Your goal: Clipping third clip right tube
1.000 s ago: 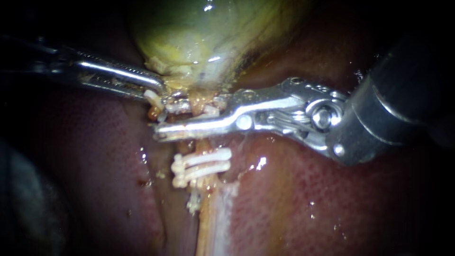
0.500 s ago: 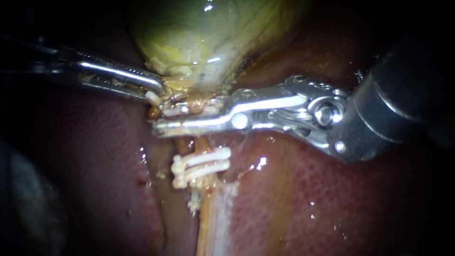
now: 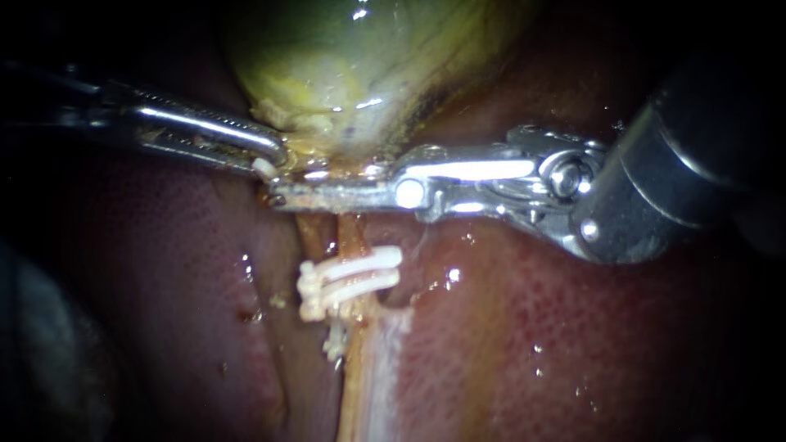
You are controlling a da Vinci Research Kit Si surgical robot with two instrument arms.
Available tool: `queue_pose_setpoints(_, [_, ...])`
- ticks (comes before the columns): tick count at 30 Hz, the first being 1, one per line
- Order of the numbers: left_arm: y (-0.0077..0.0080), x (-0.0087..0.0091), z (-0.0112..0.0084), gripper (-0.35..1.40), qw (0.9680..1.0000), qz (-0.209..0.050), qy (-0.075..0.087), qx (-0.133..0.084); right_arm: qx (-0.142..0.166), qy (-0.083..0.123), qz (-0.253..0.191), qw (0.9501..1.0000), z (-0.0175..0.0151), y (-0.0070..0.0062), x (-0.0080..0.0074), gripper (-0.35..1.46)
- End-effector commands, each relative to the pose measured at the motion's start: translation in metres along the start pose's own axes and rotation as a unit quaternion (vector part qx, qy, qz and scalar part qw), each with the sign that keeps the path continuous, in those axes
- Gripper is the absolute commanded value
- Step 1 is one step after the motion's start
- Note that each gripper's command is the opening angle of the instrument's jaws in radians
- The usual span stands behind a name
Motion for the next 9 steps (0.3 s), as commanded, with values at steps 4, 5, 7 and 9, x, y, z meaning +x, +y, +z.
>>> queue_pose_setpoints(4, [-0.0001,0.0000,0.0000,-0.35,1.0000,0.000,0.000,0.000,0.001,-0.001,0.000,1.0000,0.0001,0.0001,-0.0002,-0.35])
queue_pose_setpoints(5, [-0.0001,0.0000,0.0000,-0.35,1.0000,0.000,0.000,0.000,0.001,-0.001,0.000,1.0000,0.0001,0.0001,-0.0002,-0.35])
queue_pose_setpoints(7, [-0.0001,0.0000,0.0000,-0.35,1.0000,0.000,0.000,0.000,0.001,-0.001,0.002,1.0000,0.0001,0.0002,-0.0002,-0.35])
queue_pose_setpoints(9, [-0.0001,0.0000,0.0000,-0.35,1.0000,0.000,0.000,0.000,0.001,-0.001,0.002,1.0000,0.0001,0.0002,-0.0003,-0.35])
